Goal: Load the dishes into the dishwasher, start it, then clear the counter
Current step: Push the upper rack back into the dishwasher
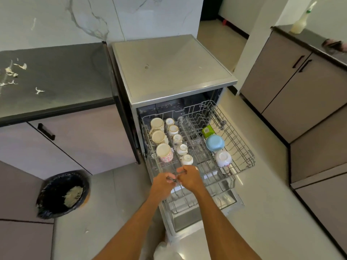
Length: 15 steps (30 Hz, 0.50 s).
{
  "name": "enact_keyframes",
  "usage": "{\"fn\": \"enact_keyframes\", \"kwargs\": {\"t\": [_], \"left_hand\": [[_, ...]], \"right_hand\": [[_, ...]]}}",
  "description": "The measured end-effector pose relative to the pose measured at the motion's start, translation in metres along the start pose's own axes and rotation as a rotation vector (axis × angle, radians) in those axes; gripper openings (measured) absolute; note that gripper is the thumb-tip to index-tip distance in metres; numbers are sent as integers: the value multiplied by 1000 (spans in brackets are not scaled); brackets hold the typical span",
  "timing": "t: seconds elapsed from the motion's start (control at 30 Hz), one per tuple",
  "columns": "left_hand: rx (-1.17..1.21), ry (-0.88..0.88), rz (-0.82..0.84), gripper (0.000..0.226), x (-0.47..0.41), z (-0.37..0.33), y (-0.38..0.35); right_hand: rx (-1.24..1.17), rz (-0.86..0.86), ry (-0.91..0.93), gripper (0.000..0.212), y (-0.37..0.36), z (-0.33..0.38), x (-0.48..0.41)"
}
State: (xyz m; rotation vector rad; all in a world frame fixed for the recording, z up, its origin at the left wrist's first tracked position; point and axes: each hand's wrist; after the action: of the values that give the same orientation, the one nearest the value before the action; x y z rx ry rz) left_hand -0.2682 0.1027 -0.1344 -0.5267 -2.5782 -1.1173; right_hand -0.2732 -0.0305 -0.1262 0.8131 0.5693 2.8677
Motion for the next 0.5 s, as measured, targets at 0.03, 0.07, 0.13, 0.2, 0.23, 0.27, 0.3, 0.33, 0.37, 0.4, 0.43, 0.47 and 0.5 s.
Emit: {"fn": "enact_keyframes", "kwargs": {"t": [0.03, 0.07, 0.13, 0.2, 0.23, 0.27, 0.3, 0.33, 0.37, 0.4, 0.43, 0.47, 0.5], "left_hand": [[-15, -10, -8, 14, 5, -3, -4], [-23, -24, -18, 12, 9, -7, -7], [-28, -44, -25, 12, 17, -13, -17], [-30, -57, -15, 12, 26, -19, -28], [-22, -61, -11, 12, 29, -22, -33], [-17, -63, -9, 13, 32, -27, -39], [-9, -59, -7, 15, 33, -30, -47], [-11, -56, -4, 17, 34, -34, -53], [-23, -56, 1, 19, 35, -38, -59], [-41, -57, 5, 20, 35, -43, -64], [-61, -49, -1, 21, 34, -47, -71], [-82, -37, -11, 21, 32, -52, -78], [-95, -18, -17, 21, 30, -56, -87]], "right_hand": [[14, 6, 11, 17, 2, -4, 8], [29, 13, 31, 16, 5, -8, 15], [77, 10, 44, 15, 14, -17, 29], [91, -11, 35, 17, 27, -29, 40], [99, -21, 26, 16, 33, -35, 45], [119, -25, 22, 14, 42, -41, 48], [146, -25, 15, 12, 51, -48, 50], [170, -22, 15, 14, 59, -57, 48], [185, -19, 12, 16, 67, -64, 47], [202, -23, 17, 16, 75, -70, 45], [229, -31, 22, 15, 85, -76, 44], [264, -31, 32, 14, 93, -84, 42], [308, -7, 35, 16, 103, -93, 40]]}}
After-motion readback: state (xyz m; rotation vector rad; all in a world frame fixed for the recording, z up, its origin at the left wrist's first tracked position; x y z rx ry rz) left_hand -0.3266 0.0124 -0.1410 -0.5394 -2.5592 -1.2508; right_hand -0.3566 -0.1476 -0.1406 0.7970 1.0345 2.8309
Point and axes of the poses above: each hand's wrist, its own x-axis away from the middle knuckle, its own y-axis out of the back of the hand, z = x × y, and after that the axes turned 8 degrees about -x, right-handed
